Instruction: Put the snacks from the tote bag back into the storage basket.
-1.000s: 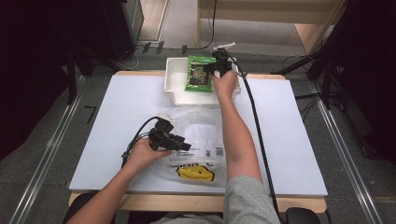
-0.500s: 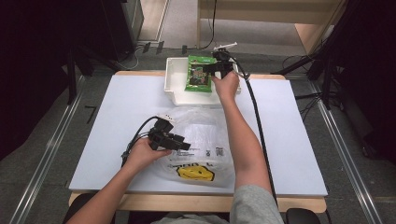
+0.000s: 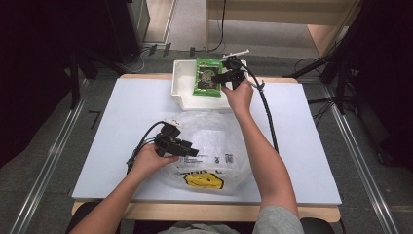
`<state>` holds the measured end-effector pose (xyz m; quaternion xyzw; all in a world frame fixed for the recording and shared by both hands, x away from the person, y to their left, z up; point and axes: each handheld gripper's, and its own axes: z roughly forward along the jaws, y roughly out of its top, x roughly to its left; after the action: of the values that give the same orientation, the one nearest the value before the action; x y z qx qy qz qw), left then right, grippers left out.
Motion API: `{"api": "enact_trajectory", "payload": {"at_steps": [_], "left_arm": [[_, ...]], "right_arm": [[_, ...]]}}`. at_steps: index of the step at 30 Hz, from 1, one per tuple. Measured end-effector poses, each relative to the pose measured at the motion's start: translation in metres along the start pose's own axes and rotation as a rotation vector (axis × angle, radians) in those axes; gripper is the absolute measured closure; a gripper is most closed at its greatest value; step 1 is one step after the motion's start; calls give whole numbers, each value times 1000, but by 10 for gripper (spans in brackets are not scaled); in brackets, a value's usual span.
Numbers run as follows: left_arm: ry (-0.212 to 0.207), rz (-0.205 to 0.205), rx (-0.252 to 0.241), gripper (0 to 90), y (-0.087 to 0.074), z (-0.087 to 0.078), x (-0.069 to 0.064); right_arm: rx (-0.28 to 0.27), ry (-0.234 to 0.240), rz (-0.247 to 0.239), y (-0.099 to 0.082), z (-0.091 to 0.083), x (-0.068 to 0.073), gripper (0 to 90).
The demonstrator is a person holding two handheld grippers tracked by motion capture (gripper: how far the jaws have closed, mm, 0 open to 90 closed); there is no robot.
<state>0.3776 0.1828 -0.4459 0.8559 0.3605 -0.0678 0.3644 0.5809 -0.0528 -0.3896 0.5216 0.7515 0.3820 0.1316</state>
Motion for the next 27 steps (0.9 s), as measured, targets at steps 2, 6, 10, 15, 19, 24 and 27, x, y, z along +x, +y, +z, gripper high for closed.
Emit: {"api": "enact_trajectory", "payload": {"at_steps": [2,6,10,15,19,24,27], "left_arm": [[-1,-1,0,468,0,0,0],[1,0,0,467,0,-1,0],[1,-4,-2,466,0,-1,1],[-3,-7,-5,466,1,-2,2],[3,-6,-4,465,1,-1,1],[4,-8,-6,457,1,-2,0],[7,-10,-6,456,1,-2,1]], "right_arm": [[3,14,-4,-3,-4,2,367],[7,-4,-53,-8,-10,8,367],[5,19,-56,-15,-20,11,370],[-9,42,-61,-23,-33,13,370],[-17,48,-78,-31,-43,16,370],[-10,70,-93,-43,-52,19,371],[-9,79,-103,-50,-56,20,372]]}}
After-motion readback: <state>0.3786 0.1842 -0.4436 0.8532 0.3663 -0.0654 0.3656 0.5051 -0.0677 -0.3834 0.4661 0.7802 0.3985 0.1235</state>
